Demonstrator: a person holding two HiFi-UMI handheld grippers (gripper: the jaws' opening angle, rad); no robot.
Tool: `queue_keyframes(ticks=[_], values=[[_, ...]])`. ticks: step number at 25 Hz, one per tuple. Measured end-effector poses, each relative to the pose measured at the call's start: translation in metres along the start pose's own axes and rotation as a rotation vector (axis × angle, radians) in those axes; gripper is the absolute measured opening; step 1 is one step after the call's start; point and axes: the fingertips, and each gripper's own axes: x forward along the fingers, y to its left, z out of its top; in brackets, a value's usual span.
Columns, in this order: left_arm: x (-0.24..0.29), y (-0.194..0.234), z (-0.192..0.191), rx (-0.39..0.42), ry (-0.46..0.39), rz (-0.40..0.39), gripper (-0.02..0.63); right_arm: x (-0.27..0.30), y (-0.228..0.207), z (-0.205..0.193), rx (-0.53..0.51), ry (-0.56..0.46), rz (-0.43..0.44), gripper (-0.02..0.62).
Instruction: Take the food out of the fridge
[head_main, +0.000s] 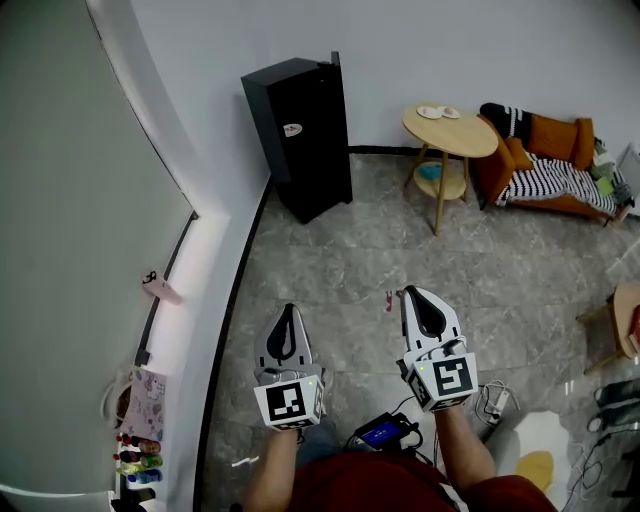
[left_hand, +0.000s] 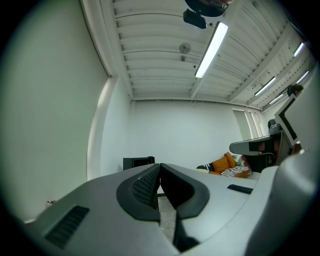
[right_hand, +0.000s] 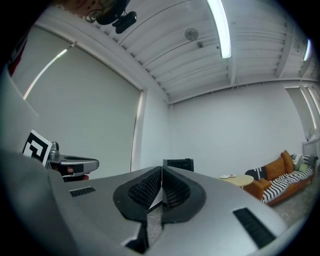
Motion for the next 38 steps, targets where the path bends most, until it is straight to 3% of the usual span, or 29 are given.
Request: queue_keyframes(ticks=[12,38], values=[[0.051,0.019,-0.006,0.001,-0.025,-0.055,0.014,0.048,-0.008,-0.004,-0.026,-0.016,-0.053,0.023],[0.203,0.199,-0.025,-0.026,-0.038,-0.031,0.014,0.274,0.046,-0.010,-0.073,0.001,-0.075,0.023]])
